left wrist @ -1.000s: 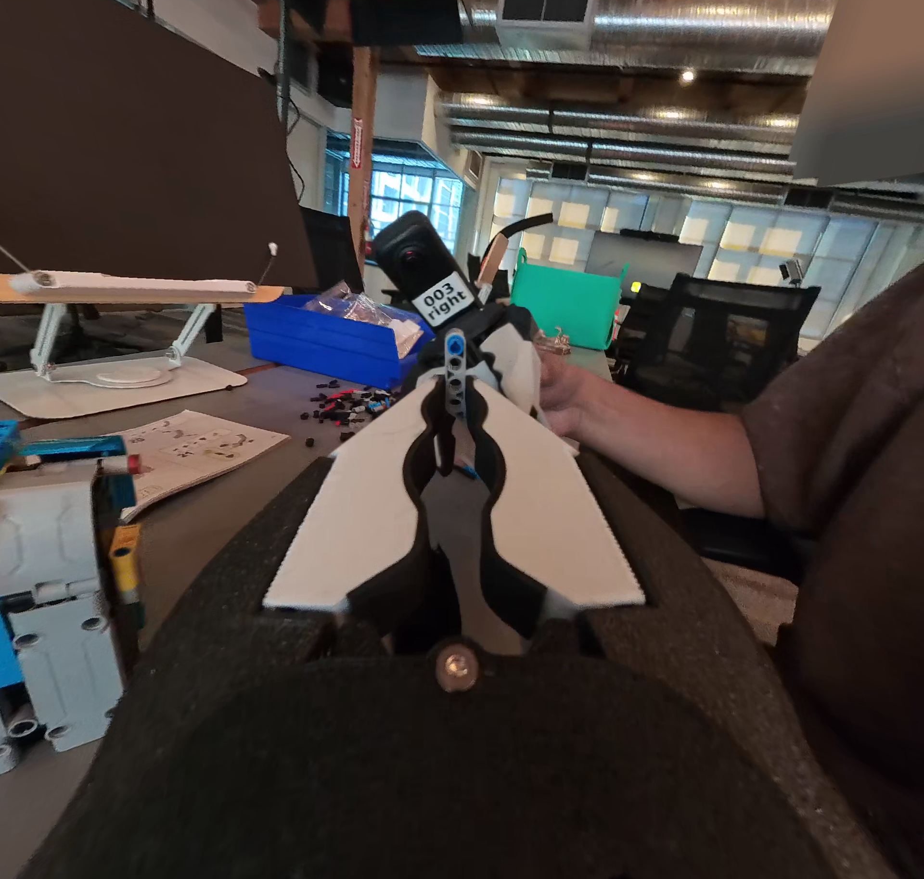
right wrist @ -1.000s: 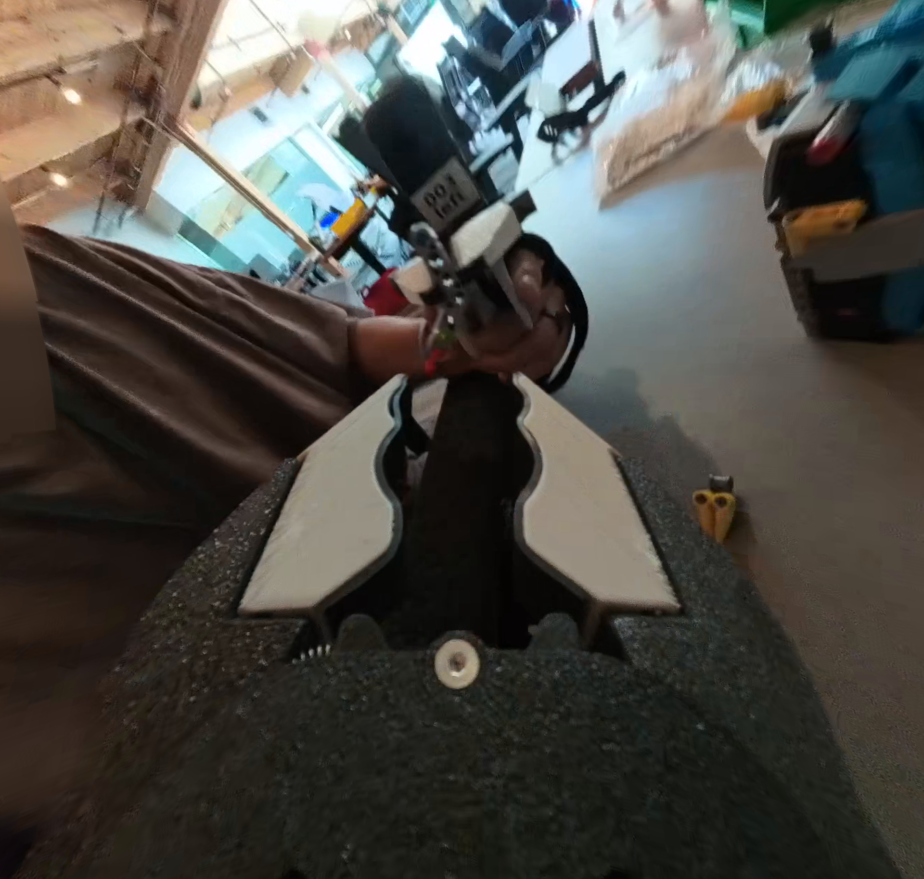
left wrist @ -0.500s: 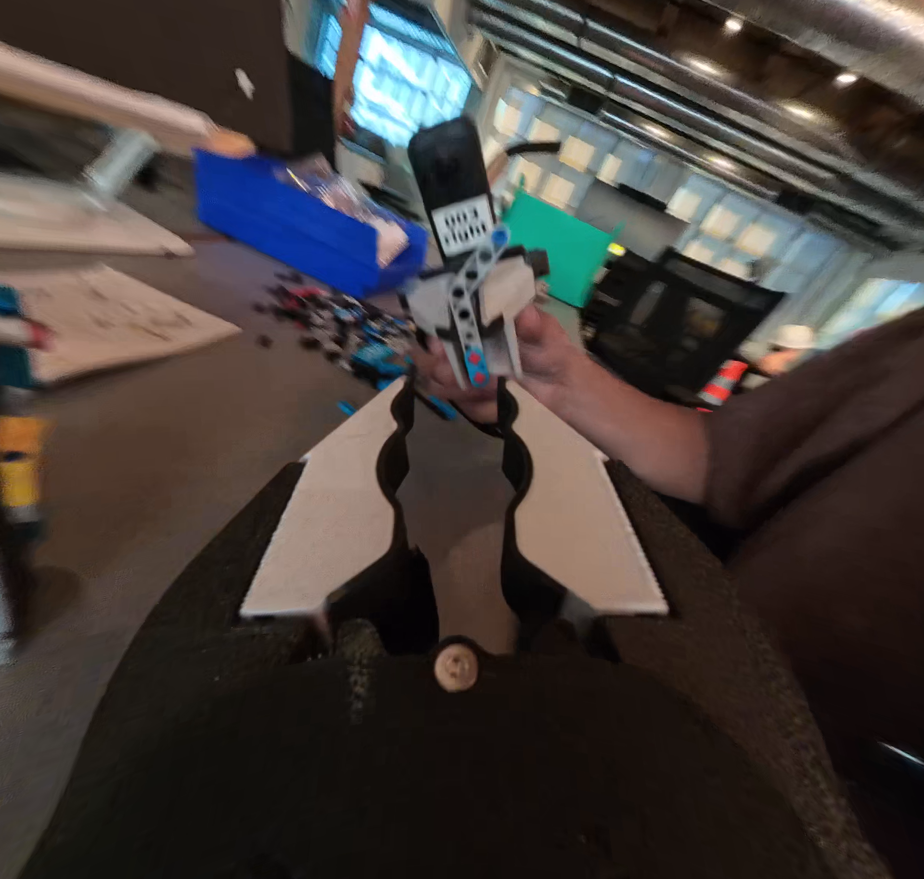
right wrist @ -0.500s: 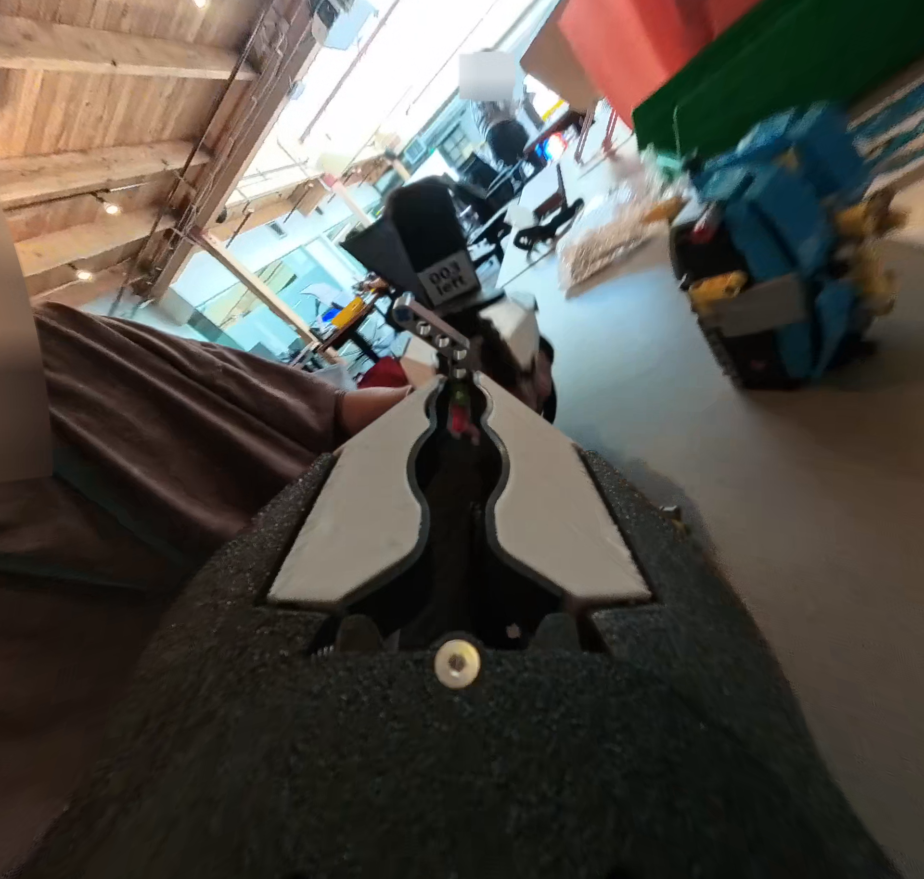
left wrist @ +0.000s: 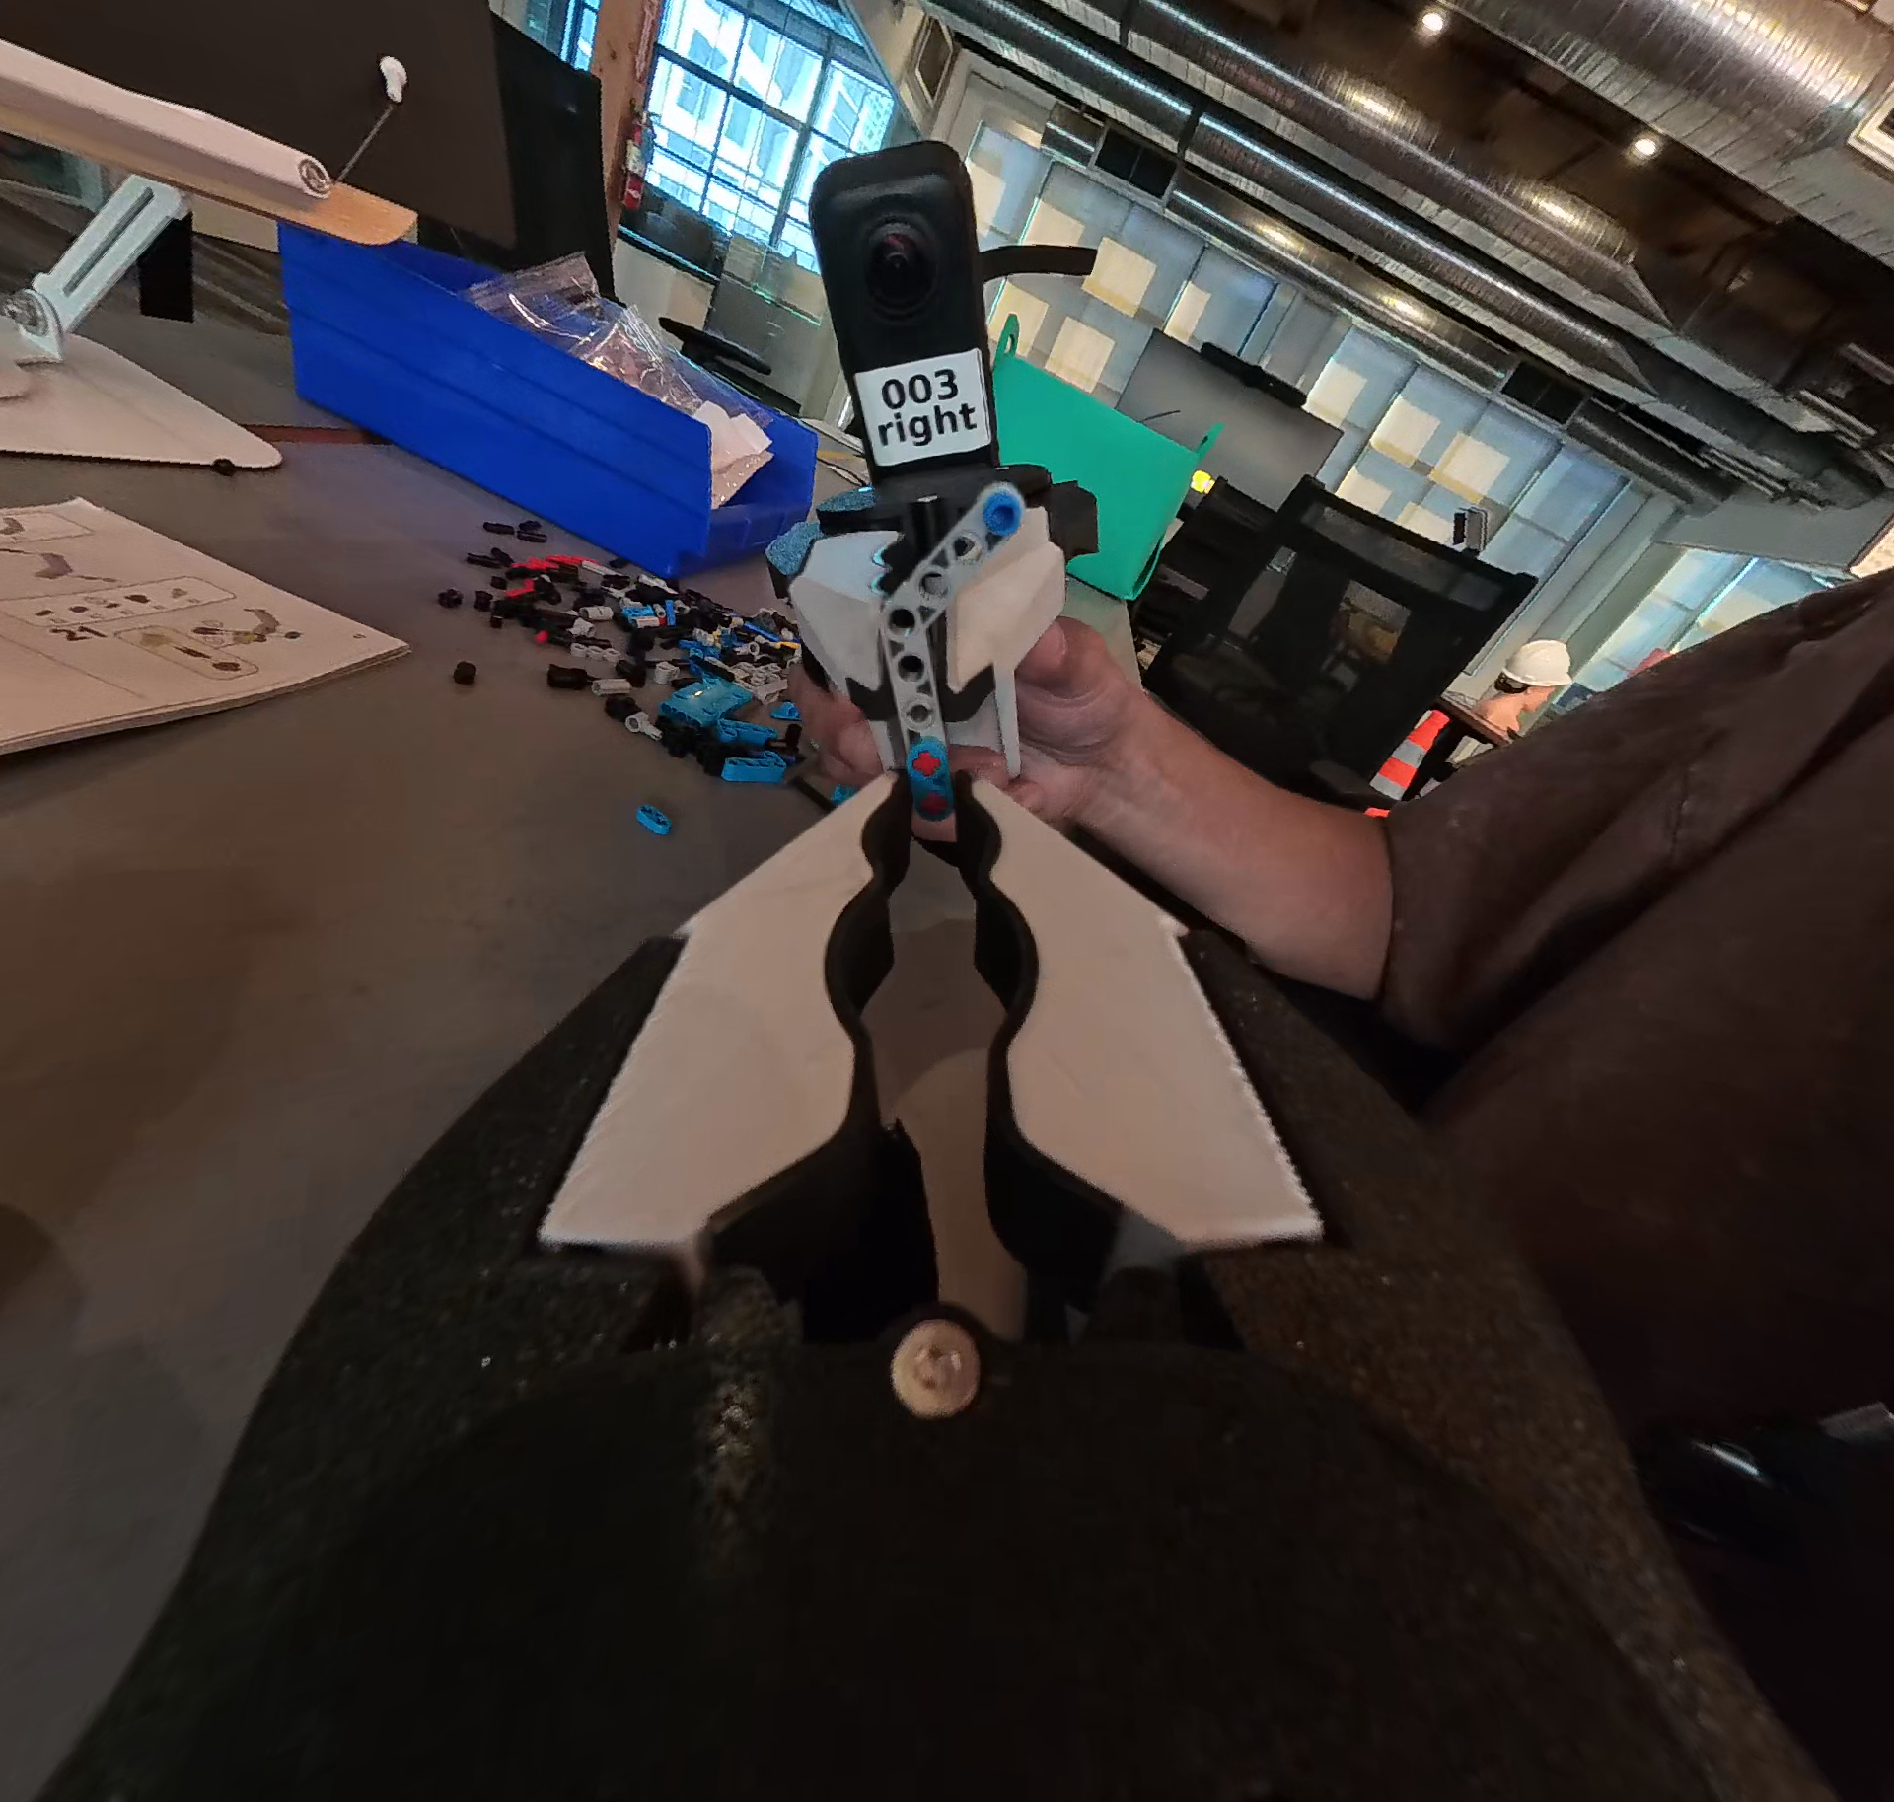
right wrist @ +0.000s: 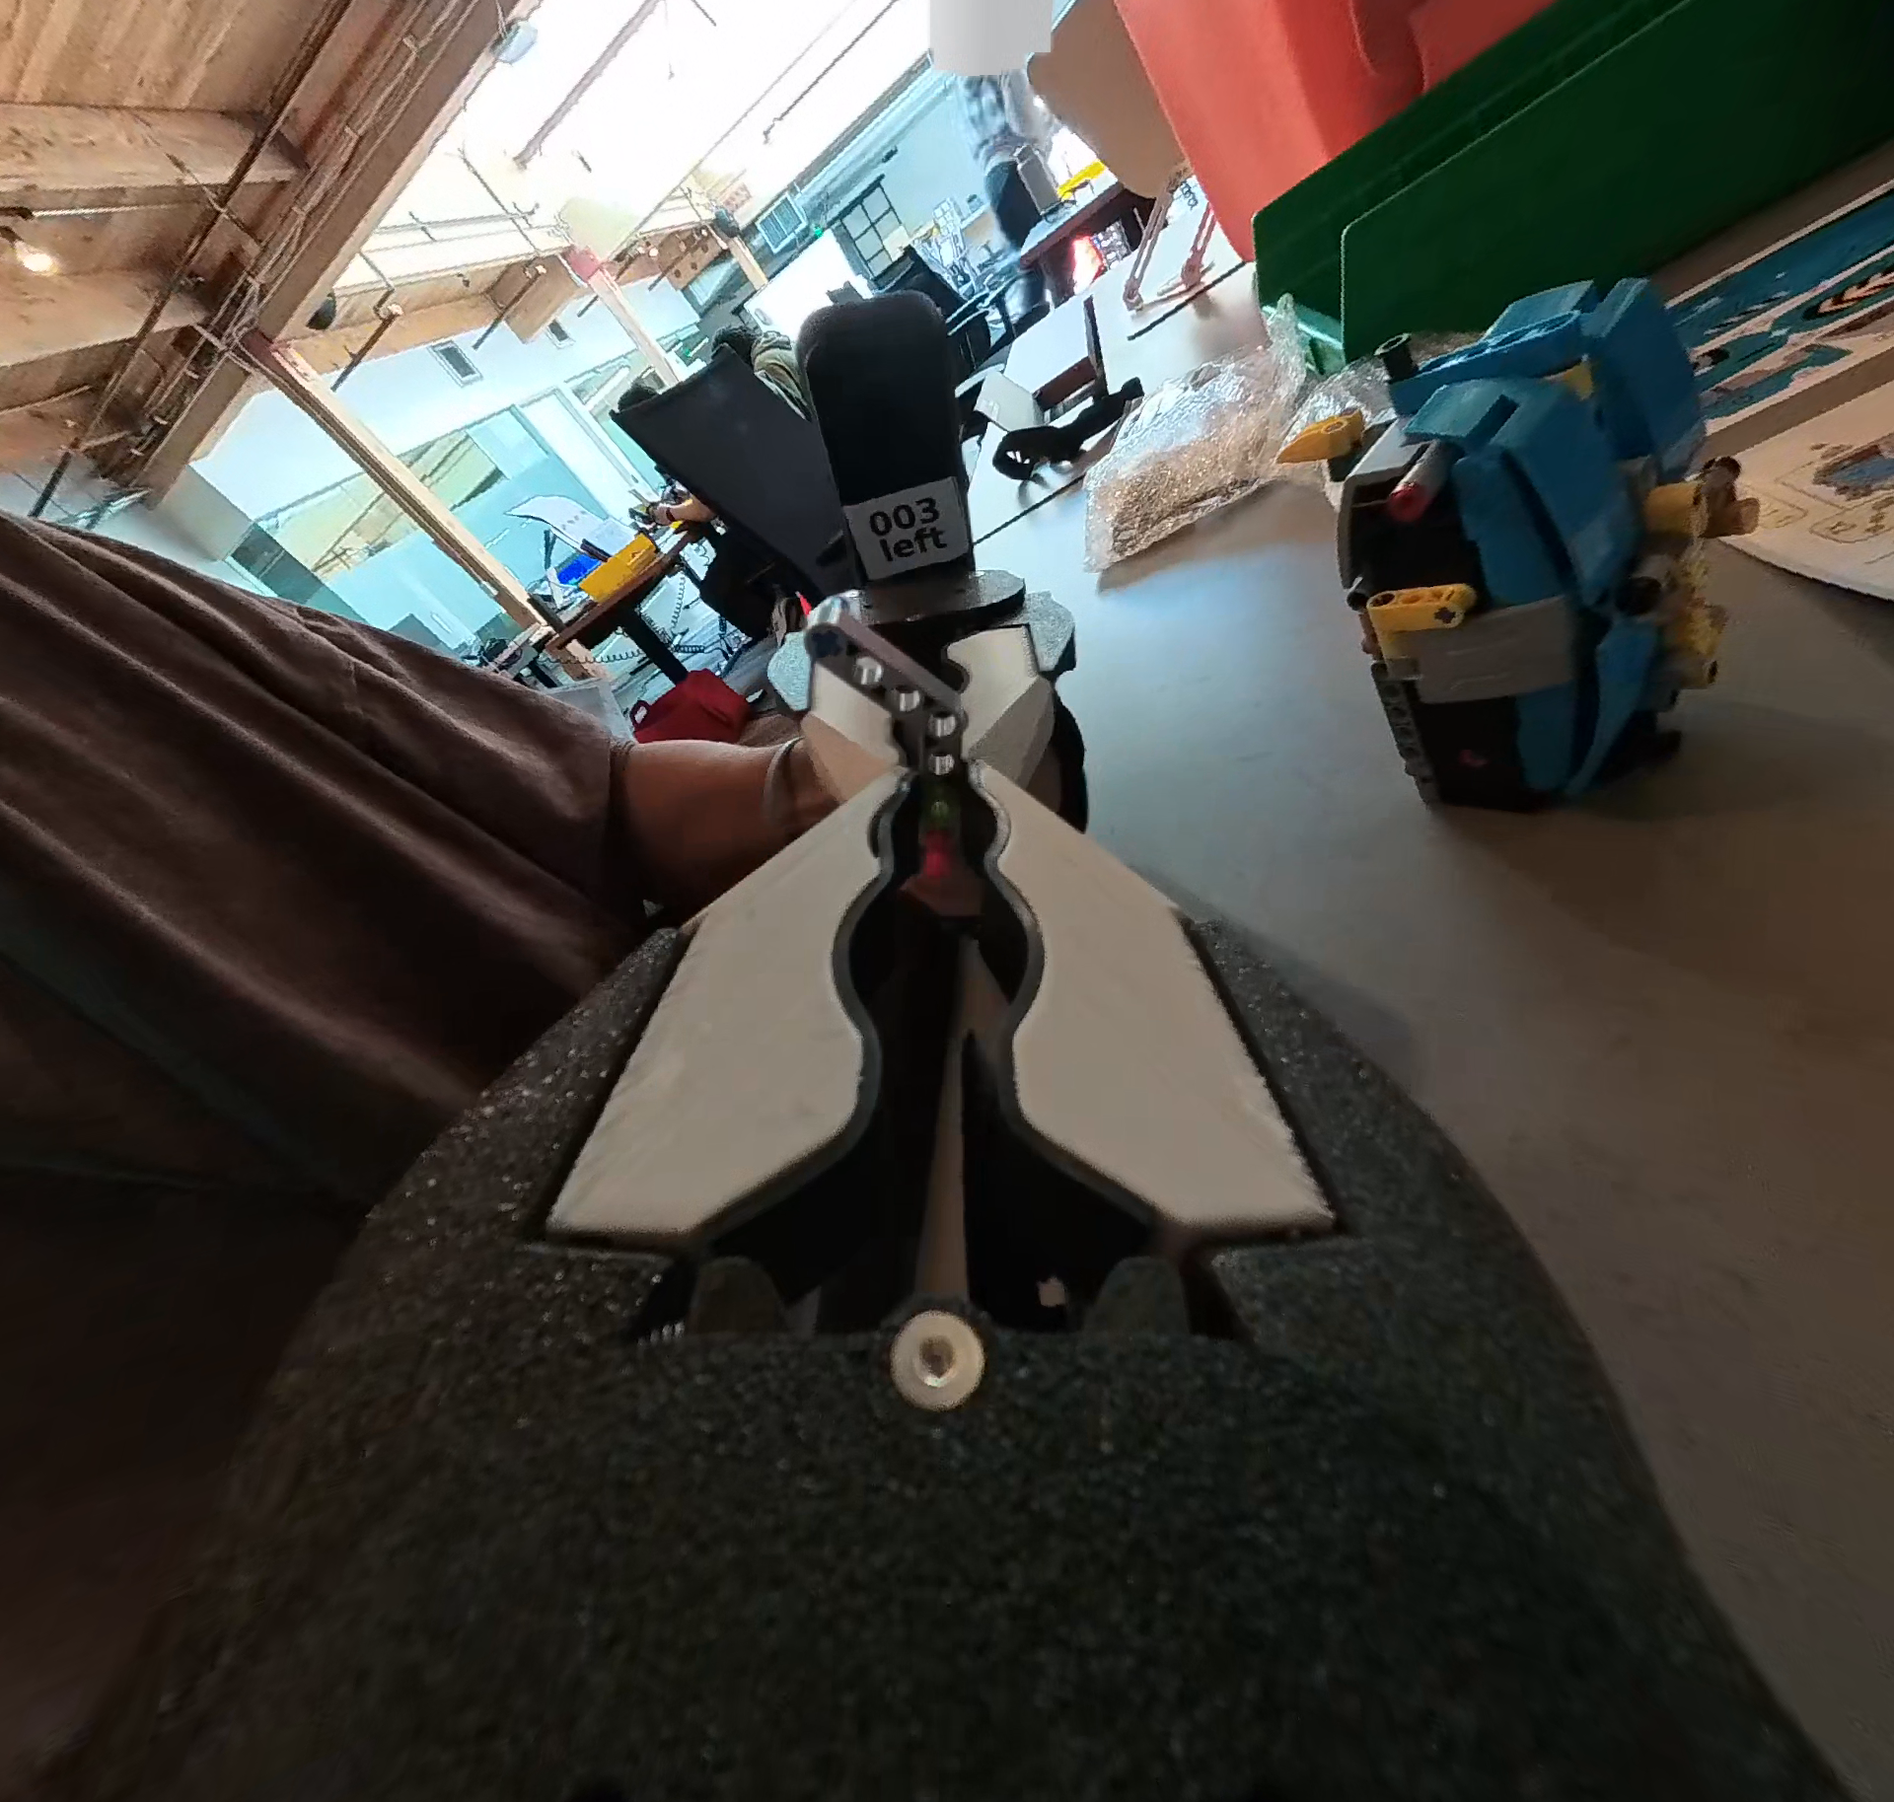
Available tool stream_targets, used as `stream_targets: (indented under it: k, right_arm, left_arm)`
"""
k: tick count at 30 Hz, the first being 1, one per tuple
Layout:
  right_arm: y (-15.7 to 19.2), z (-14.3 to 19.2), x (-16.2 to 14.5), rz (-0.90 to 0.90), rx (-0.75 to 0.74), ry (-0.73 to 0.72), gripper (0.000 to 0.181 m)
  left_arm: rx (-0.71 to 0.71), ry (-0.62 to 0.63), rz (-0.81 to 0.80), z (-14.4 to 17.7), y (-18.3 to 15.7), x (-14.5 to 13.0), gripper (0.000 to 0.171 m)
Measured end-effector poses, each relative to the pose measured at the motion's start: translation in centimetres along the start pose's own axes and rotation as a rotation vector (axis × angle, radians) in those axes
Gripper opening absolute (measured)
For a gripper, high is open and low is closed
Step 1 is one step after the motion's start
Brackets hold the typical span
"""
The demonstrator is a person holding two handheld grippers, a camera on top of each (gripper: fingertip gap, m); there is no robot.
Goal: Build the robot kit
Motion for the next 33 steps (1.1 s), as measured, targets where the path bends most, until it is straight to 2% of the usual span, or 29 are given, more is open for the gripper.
stream_targets:
  k: [5, 6, 7, 8, 10, 13, 17, 24, 26, 30, 33]
  right_arm:
    - [-0.5, -0.1, 0.0, 0.028, -0.039, -0.013, 0.008]
    - [-0.8, 0.0, 0.2, 0.038, -0.061, -0.023, 0.015]
    - [-1.5, 0.2, 0.3, 0.043, -0.102, -0.021, 0.030]
    - [-2.7, 0.4, -0.3, 0.062, -0.172, 0.017, 0.039]
    - [-5.9, 0.5, -3.4, 0.161, -0.365, 0.196, 0.041]
    - [-7.6, -0.6, -7.3, 0.243, -0.480, 0.405, 0.043]
    - [-8.5, -1.8, -8.2, 0.267, -0.536, 0.450, 0.032]
    - [-9.4, -2.2, -8.7, 0.278, -0.591, 0.496, 0.015]
    - [-8.7, -2.5, -7.7, 0.270, -0.582, 0.441, 0.015]
    - [-4.5, -3.3, -1.5, 0.171, -0.519, 0.131, 0.016]
    - [-3.4, -3.3, 1.9, 0.270, -0.624, -0.009, 0.016]
  left_arm:
    - [0.067, 0.014, -0.038, 0.5, 0.9, 0.2, 0.007]
    - [0.096, -0.009, -0.048, 1.1, 1.3, 0.7, 0.006]
    - [0.132, -0.032, -0.052, 1.9, 1.9, 1.2, 0.006]
    - [0.175, -0.051, -0.056, 2.8, 2.6, 1.7, 0.007]
    - [0.260, -0.078, -0.070, 4.4, 3.9, 2.3, 0.006]
    - [0.297, -0.117, -0.063, 5.3, 4.4, 2.9, 0.006]
    - [0.266, -0.159, -0.017, 5.6, 4.3, 3.2, 0.007]
    - [0.170, -0.319, 0.073, 7.1, 3.8, 5.0, 0.006]
    - [0.159, -0.340, 0.061, 7.3, 3.5, 5.4, 0.006]
    - [0.165, -0.341, 0.023, 7.2, 3.2, 5.5, 0.006]
    - [0.153, -0.362, 0.033, 7.0, 3.0, 5.7, 0.006]
Point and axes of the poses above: each gripper's, where its closed fingertips meet, z back along the fingers, x out of its top, y = z × x across the jaws, the point moved 1 cm from there along z, back along the fingers, and after that the axes turned 7 degrees about -x, right-handed, at the moved point
